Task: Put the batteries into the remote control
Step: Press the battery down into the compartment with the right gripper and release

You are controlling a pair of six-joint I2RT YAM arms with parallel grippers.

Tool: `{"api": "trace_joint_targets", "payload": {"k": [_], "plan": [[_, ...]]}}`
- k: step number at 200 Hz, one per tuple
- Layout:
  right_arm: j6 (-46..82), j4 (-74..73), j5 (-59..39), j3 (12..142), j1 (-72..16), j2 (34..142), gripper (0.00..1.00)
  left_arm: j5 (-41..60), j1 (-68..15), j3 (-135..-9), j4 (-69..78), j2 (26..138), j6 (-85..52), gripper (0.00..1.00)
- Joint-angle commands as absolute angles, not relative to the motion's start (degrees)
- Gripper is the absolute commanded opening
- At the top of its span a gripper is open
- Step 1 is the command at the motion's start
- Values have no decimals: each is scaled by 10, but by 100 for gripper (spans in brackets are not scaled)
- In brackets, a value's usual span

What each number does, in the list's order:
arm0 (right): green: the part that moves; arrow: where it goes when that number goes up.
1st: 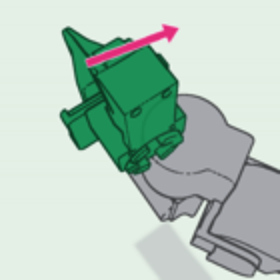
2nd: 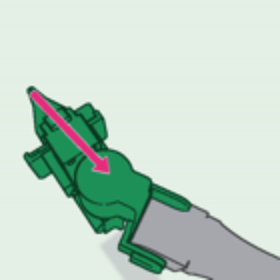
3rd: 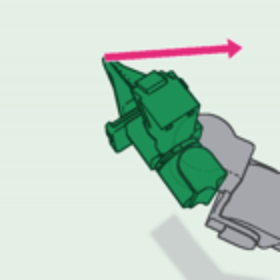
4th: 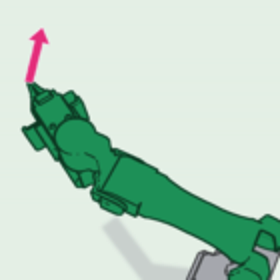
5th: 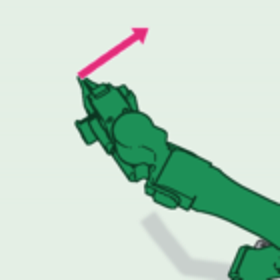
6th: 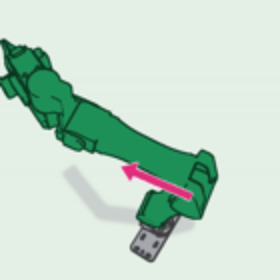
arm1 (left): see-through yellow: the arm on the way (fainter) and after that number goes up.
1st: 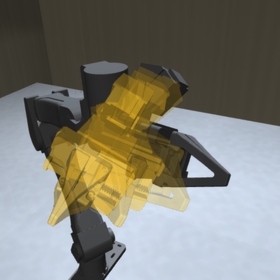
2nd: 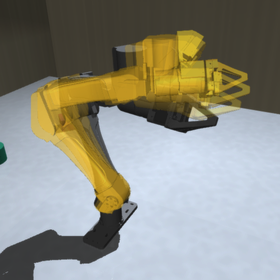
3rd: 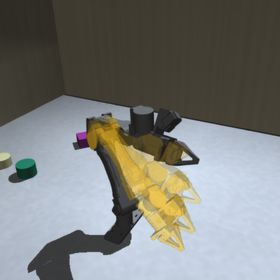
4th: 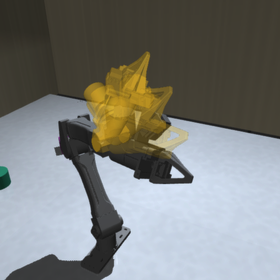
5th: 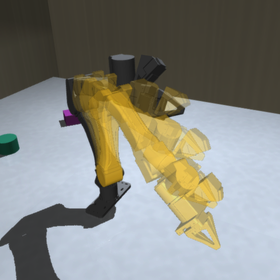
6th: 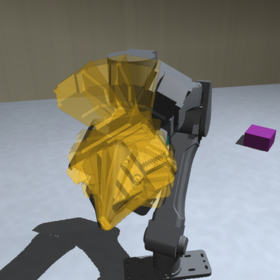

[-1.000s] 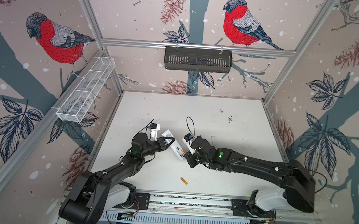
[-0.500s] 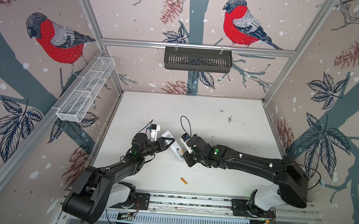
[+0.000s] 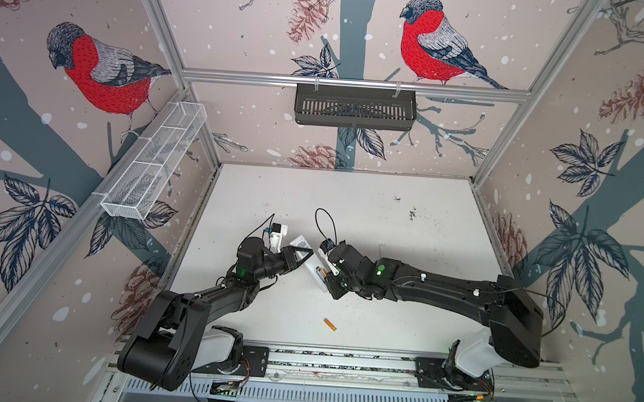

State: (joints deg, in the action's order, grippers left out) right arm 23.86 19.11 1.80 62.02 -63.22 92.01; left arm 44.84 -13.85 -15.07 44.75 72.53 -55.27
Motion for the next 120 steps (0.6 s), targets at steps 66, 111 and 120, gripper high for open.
{"api": "trace_joint_targets", "payload": {"k": [66,111,120], "plan": [[231,193,23,631,-643,918,17,472,-130,-151,519,742,-562,0],[232,209,26,644,-645,932,18,471,-127,-151,517,740,-561,0],[235,210,28,644,-644,934,18,471,-127,-151,519,740,-562,0]]}}
